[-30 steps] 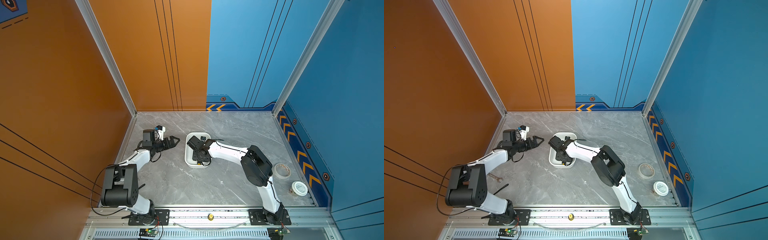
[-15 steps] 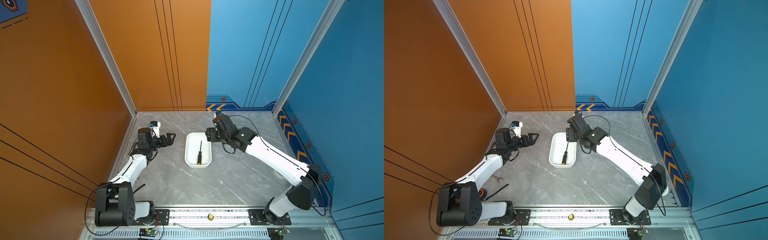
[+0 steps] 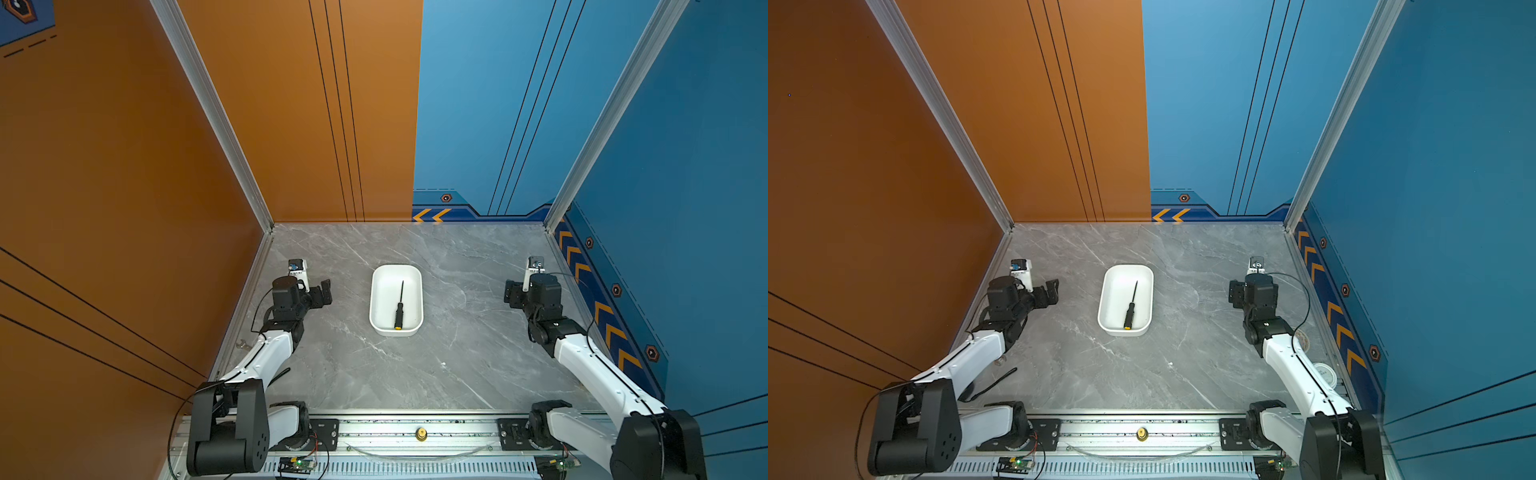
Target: Put the screwdriver in the bin
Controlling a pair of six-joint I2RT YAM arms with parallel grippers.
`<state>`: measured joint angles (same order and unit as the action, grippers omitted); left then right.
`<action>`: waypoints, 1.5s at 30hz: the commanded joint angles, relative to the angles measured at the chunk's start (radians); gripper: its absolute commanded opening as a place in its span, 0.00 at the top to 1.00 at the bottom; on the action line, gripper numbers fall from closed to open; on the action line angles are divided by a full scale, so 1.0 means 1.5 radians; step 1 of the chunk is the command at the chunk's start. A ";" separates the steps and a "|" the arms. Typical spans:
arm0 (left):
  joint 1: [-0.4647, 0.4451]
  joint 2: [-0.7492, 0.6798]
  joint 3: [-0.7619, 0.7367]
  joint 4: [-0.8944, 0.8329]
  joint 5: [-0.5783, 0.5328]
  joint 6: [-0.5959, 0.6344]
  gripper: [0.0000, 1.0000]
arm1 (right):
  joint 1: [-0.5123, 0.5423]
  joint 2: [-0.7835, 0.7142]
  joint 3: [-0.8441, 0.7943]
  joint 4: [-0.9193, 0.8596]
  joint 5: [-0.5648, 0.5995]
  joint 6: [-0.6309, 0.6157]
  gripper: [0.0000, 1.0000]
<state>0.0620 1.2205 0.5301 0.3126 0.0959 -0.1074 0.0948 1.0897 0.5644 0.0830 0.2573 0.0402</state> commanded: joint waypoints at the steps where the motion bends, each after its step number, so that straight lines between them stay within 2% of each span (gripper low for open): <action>1: 0.006 0.007 -0.027 0.089 -0.031 0.032 0.02 | -0.025 0.033 -0.063 0.223 -0.023 -0.027 0.15; 8: 0.007 0.045 -0.078 0.215 -0.023 0.047 0.02 | -0.036 0.175 -0.167 0.502 -0.066 0.006 0.16; 16: 0.002 0.133 -0.127 0.370 -0.033 0.038 0.02 | -0.025 0.308 -0.187 0.672 -0.059 0.000 0.16; 22: -0.014 0.239 -0.131 0.487 -0.074 0.044 0.02 | -0.023 0.304 -0.156 0.604 -0.066 -0.003 0.15; 24: -0.019 0.222 -0.118 0.431 -0.090 0.048 0.02 | -0.030 0.304 -0.142 0.579 -0.083 -0.003 0.15; 28: -0.030 0.229 -0.116 0.437 -0.110 0.054 0.02 | -0.034 0.303 -0.137 0.568 -0.083 0.002 0.12; 29: -0.030 0.229 -0.115 0.437 -0.111 0.053 0.02 | -0.032 0.304 -0.140 0.573 -0.079 0.002 0.01; 30: -0.031 0.229 -0.115 0.437 -0.111 0.054 0.02 | -0.031 0.304 -0.142 0.577 -0.071 0.001 0.00; 33: -0.031 0.229 -0.116 0.437 -0.113 0.055 0.02 | -0.024 0.304 -0.143 0.581 -0.044 0.003 0.00; 38: -0.032 0.229 -0.115 0.437 -0.113 0.055 0.02 | -0.026 0.304 -0.133 0.563 -0.053 0.003 0.00; 41: -0.031 0.230 -0.115 0.437 -0.114 0.055 0.02 | -0.048 0.304 -0.125 0.544 -0.098 0.013 0.00; 44: -0.031 0.230 -0.115 0.437 -0.107 0.056 0.02 | -0.039 0.304 -0.128 0.552 -0.080 0.009 0.00; 45: -0.026 0.230 -0.112 0.435 -0.082 0.059 0.02 | -0.037 0.305 -0.129 0.554 -0.076 0.009 0.00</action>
